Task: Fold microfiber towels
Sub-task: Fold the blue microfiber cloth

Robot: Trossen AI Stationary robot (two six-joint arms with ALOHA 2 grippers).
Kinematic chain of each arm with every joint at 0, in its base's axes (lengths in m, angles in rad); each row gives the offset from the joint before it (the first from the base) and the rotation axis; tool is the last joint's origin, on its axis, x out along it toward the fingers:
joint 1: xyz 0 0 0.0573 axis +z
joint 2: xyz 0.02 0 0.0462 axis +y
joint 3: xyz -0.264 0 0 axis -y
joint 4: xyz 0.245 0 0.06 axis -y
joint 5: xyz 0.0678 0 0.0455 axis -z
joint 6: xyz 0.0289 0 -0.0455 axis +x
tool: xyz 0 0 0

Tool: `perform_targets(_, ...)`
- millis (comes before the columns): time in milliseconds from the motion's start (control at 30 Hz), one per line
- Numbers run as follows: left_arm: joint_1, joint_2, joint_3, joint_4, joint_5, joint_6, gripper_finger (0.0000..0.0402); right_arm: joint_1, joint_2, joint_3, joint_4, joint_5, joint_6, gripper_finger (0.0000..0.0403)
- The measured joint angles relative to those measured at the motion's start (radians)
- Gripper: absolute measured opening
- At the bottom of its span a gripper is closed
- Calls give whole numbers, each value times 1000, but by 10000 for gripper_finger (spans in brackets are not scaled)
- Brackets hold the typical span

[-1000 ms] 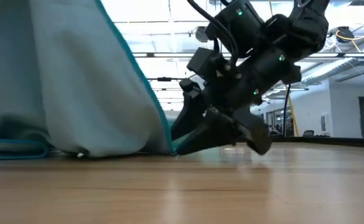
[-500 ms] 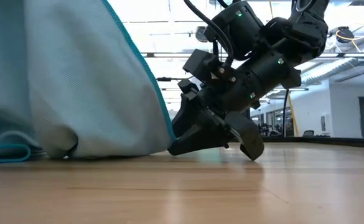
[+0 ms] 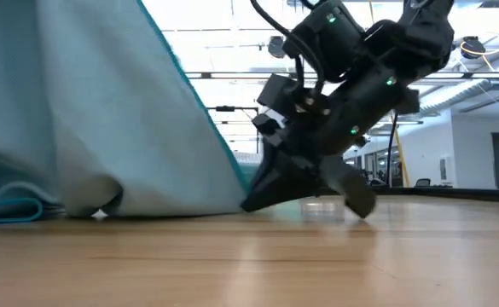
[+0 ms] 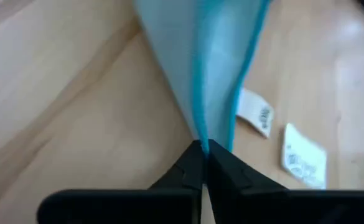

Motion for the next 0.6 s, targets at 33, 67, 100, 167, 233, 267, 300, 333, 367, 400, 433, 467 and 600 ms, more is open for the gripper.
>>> perform_targets(33, 0, -3, 0, 0, 2, 3, 20, 6, -18, -1, -31, 0, 18, 10)
perform_targets(67, 0, -6, 0, 0, 4, 5, 22, 12, -41, -1, -66, 0, 37, 11)
perform_targets(100, 0, -11, 0, 0, 4, 12, 24, 19, -70, -1, -100, 3, 56, 11)
perform_targets(167, 2, -26, 0, 1, 4, 34, 21, 35, -141, -1, -164, 18, 92, 8)
perform_targets(233, 6, -46, 0, 3, 2, 70, 12, 53, -223, 0, -235, 48, 117, 3)
perform_targets(267, 9, -57, 0, 4, -3, 93, 8, 62, -265, 0, -265, 64, 126, 3)
perform_targets(300, 12, -69, 0, 6, -10, 122, 6, 71, -312, 0, -288, 83, 131, 3)
perform_targets(333, 17, -82, 0, 8, -22, 153, 5, 78, -360, 0, -307, 103, 134, 4)
perform_targets(367, 22, -95, 0, 8, -33, 183, 7, 83, -409, 0, -320, 124, 134, 4)
perform_targets(400, 29, -108, 0, 8, -44, 212, 11, 88, -459, 0, -328, 142, 134, 4)
perform_targets(433, 38, -121, 0, 8, -47, 243, 15, 91, -505, 1, -339, 154, 135, 3)
perform_targets(467, 48, -134, 0, 8, -47, 272, 19, 93, -550, 1, -348, 161, 136, 2)
perform_targets(600, 90, -181, 0, -8, -46, 385, 15, 84, -716, 1, -360, 206, 129, 2)
